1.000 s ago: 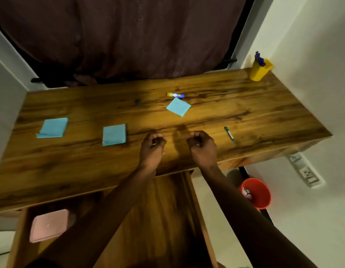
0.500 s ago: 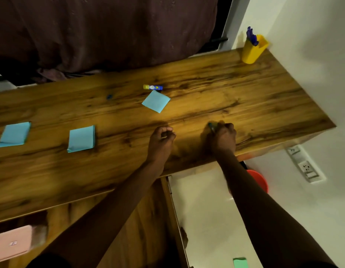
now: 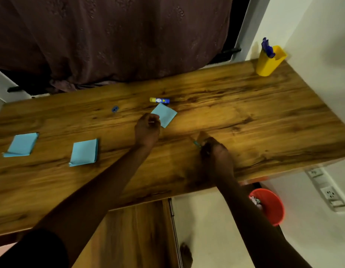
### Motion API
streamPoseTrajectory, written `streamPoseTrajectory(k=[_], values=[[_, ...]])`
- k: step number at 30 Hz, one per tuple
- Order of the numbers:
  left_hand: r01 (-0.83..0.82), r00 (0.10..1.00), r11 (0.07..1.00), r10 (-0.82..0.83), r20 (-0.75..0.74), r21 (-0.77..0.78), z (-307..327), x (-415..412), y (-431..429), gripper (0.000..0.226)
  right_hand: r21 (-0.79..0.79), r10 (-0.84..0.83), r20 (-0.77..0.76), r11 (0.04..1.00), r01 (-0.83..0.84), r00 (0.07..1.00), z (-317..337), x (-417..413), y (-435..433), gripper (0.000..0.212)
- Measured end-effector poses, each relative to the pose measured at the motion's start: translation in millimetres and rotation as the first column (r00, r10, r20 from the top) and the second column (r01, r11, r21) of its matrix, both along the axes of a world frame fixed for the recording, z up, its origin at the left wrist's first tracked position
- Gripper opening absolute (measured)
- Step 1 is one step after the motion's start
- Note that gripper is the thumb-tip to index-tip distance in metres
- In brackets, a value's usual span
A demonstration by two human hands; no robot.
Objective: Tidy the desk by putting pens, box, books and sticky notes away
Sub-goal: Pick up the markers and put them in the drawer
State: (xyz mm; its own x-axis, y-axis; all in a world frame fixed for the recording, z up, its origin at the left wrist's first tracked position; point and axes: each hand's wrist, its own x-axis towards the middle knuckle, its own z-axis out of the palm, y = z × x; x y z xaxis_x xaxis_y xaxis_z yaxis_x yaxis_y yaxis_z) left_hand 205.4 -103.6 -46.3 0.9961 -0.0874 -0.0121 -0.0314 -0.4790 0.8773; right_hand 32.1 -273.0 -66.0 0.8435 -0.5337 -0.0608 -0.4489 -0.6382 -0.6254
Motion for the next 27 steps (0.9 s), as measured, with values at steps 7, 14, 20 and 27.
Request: streamPoseTrajectory(k=[7, 14, 20, 27], values=[[0.079, 0.979, 0.961, -0.126, 0.163, 0.265, -14, 97, -3, 0.031, 0.224, 0.062, 0.155, 0.970, -0.096, 0.986, 3, 5, 41, 0.012], [0.264, 0.940, 0.862, -0.331, 0.085, 0.432, -26, 142, -18, 0.046, 0.235, 0.075, 0.189, 0.965, -0.119, 0.979, 3, 13, 43, 0.010], [0.250, 0.926, 0.808, -0.360, 0.110, 0.534, -41, 159, -21, 0.040, 0.203, 0.052, 0.187, 0.975, -0.091, 0.981, 5, 10, 42, 0.012], [0.156, 0.932, 0.910, -0.264, 0.248, 0.383, -23, 146, 17, 0.032, 0.195, 0.002, 0.244, 0.979, -0.051, 0.970, 14, 7, 60, 0.015]])
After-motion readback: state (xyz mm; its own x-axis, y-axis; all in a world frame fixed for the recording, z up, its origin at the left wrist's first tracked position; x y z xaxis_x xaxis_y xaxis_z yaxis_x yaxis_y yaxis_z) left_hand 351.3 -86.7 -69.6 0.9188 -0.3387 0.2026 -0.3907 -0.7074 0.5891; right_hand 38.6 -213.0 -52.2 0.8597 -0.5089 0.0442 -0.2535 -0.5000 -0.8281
